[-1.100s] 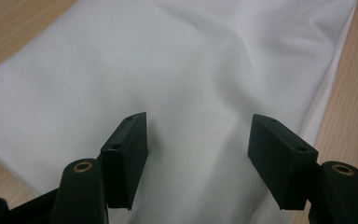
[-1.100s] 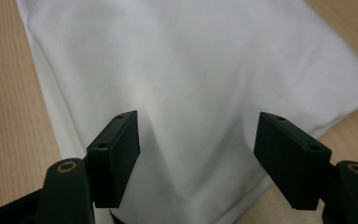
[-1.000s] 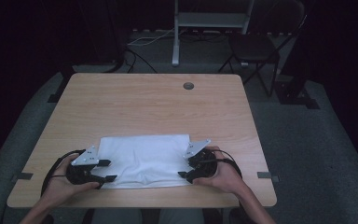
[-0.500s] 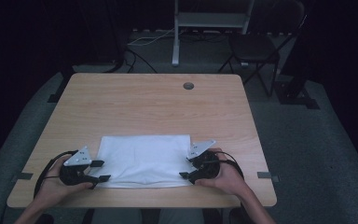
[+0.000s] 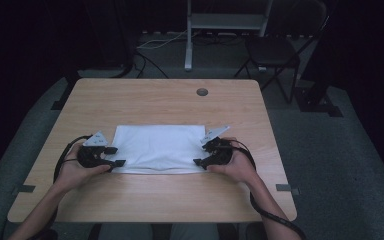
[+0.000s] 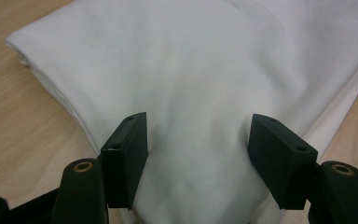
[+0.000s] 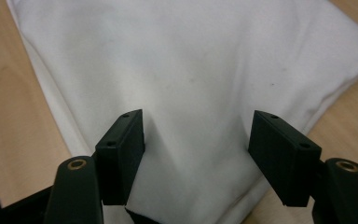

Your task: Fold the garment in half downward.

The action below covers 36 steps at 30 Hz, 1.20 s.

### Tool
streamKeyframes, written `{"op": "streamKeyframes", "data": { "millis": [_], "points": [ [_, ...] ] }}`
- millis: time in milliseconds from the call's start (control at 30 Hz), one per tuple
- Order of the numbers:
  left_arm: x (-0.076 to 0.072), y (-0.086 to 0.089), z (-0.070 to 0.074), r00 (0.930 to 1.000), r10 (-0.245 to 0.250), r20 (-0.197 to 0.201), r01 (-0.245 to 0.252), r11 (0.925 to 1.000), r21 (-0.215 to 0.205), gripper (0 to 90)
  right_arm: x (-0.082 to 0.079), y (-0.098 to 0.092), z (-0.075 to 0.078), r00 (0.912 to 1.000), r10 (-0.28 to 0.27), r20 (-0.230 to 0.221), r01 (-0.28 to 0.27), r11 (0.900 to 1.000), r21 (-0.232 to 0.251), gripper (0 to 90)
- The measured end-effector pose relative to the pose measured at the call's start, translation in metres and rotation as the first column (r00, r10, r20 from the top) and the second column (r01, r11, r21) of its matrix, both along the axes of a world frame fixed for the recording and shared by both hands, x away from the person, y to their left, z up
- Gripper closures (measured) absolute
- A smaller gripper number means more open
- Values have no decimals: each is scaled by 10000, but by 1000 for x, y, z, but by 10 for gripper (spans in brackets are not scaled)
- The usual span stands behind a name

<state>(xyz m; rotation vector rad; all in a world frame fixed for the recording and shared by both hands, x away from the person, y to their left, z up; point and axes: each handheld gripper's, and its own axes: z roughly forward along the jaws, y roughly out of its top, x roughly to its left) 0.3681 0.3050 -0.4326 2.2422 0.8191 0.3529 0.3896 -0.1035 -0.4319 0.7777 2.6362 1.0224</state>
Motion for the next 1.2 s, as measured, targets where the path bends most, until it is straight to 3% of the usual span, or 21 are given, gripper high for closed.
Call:
{"op": "streamKeyframes", "data": {
  "millis": [267, 400, 600, 767, 867, 1033, 1100, 1200],
  "points": [
    [19, 6, -2, 9992, 397, 55, -394, 9986, -338, 380, 17, 5, -1, 9994, -325, 95, 324, 9994, 125, 351],
    [24, 1, -1, 9991, 428, 42, -427, 9988, -239, 380, 16, 3, -1, 9990, -425, 113, 424, 9990, 110, 353],
    [23, -5, -2, 9989, 442, 147, -438, 9987, -256, 380, 17, -4, -1, 9983, -570, 78, 569, 9983, 94, 353],
    [20, -3, 0, 9960, 898, -27, -897, 9926, -818, 375, 18, -1, 1, 9982, -606, 29, 607, 9981, -102, 340],
    [15, -12, 5, 9971, 761, 66, -750, 9918, -1035, 347, 17, -1, 1, 9980, -628, 41, 628, 9980, -102, 335],
    [10, -28, 5, 9994, 345, 94, -340, 9980, -540, 336, 17, -1, 0, 9980, -628, 31, 628, 9980, -64, 331],
    [9, -30, 2, 9992, 378, 145, -375, 9991, -199, 336, 17, -1, 0, 9979, -645, 21, 645, 9979, -48, 331],
    [7, -30, -1, 9986, 422, 325, -420, 9991, -86, 337, 17, -2, -1, 9980, -619, 105, 619, 9981, 7, 332]
  ]
}}
